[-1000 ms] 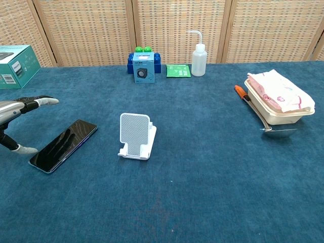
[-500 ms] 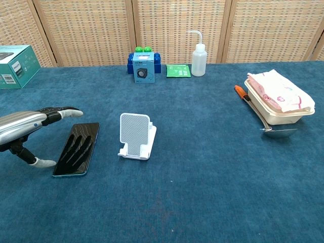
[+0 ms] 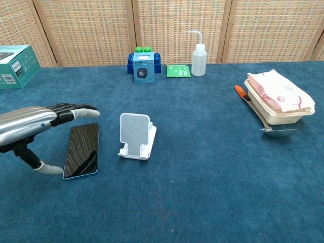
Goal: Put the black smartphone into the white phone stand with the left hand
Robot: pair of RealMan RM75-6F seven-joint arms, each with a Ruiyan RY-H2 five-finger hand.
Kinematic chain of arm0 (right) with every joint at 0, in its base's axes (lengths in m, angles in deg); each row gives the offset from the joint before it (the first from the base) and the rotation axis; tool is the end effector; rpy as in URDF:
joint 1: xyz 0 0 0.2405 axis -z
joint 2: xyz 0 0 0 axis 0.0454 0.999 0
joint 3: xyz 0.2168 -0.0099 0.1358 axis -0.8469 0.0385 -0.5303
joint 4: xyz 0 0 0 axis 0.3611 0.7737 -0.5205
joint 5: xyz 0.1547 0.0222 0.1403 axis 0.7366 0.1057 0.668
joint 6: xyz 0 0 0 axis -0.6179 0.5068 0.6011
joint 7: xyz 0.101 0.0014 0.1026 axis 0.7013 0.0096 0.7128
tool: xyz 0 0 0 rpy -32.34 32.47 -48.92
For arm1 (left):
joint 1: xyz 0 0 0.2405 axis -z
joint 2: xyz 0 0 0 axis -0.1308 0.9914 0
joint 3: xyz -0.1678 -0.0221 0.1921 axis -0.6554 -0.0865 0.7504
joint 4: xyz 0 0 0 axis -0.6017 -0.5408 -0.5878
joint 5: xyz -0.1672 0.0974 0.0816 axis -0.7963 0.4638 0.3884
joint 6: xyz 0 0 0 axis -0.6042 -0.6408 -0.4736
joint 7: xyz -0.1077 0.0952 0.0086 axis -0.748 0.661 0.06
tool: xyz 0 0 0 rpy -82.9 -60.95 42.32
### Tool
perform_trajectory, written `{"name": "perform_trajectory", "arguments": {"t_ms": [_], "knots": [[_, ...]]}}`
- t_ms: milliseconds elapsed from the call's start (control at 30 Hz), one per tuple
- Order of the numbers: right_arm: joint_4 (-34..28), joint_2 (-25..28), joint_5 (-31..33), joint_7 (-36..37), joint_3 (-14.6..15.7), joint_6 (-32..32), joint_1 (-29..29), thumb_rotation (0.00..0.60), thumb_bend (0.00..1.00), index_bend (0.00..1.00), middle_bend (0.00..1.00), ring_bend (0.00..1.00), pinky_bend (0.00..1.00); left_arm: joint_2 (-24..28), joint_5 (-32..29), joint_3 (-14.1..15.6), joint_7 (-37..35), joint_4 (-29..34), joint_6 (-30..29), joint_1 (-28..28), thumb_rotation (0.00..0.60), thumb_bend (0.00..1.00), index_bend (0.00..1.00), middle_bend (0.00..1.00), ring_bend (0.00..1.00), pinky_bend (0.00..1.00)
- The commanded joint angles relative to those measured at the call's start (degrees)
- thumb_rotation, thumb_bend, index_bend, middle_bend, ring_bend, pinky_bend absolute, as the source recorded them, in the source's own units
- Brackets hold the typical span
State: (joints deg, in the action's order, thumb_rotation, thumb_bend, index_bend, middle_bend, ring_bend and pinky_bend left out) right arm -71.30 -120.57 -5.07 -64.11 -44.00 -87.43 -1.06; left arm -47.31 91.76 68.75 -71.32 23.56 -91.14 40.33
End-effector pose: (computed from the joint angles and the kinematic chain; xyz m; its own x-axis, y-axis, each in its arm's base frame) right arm -0.3400 -0.1547 0.2092 0.2790 0.1765 0.9439 -0.9602 0.0391 0.2765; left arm -0.2445 0.2838 -0.0081 0.4891 0.2534 0.8346 0.7463 -0.6169 -0.2500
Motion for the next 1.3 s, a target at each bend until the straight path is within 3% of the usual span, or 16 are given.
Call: {"name": "perform_trajectory", "arguments": {"t_ms": [33,200,367,700,1000,1300], "knots": [[0.07,-0.15,0.5,-0.42,-0.15,0.51,-0.19,0.6,0.25,0.0,0.0,0.0,0.0,2.28,2.91,0.9,-0.42,-2.02,-0.94,1.97,0.6,0.0,0.0,0.0,0.0,0.0],[-0.01,-0.57,2.58,-2.21,-0.9,2.22,-0.82,0.6,0.25,0.0,0.0,0.0,0.0,4.17,9.66,2.82,-2.03,-9.07,-3.83,6.03,0.6,0.0,0.0,0.0,0.0,0.04],[-0.19,-0.94,5.34,-4.41,-1.83,3.96,-1.32,0.6,0.25,0.0,0.0,0.0,0.0,1.73,17.11,5.95,-4.74,-23.34,-9.83,9.5,0.6,0.0,0.0,0.0,0.01,0.06],[0.16,-1.97,10.55,-8.56,-3.5,7.92,-2.73,0.6,0.25,0.0,0.0,0.0,0.0,-3.91,20.06,10.43,-13.62,-42.66,-10.6,12.57,0.6,0.06,0.0,0.0,0.04,0.07],[0.94,-2.18,13.31,-8.91,-4.52,10.41,-3.48,0.6,0.25,0.0,0.0,0.0,0.0,-7.79,20.6,13.98,-18.45,-49.05,-7.9,15.03,0.6,0.06,0.0,0.0,0.07,0.11],[1.77,-2.12,14.28,-7.84,-4.97,11.44,-3.6,0.6,0.25,0.0,0.0,0.0,0.0,-9.76,19.93,15.85,-19.15,-50.56,-5.61,16.51,0.6,0.11,0.01,0.01,0.07,0.11]]}}
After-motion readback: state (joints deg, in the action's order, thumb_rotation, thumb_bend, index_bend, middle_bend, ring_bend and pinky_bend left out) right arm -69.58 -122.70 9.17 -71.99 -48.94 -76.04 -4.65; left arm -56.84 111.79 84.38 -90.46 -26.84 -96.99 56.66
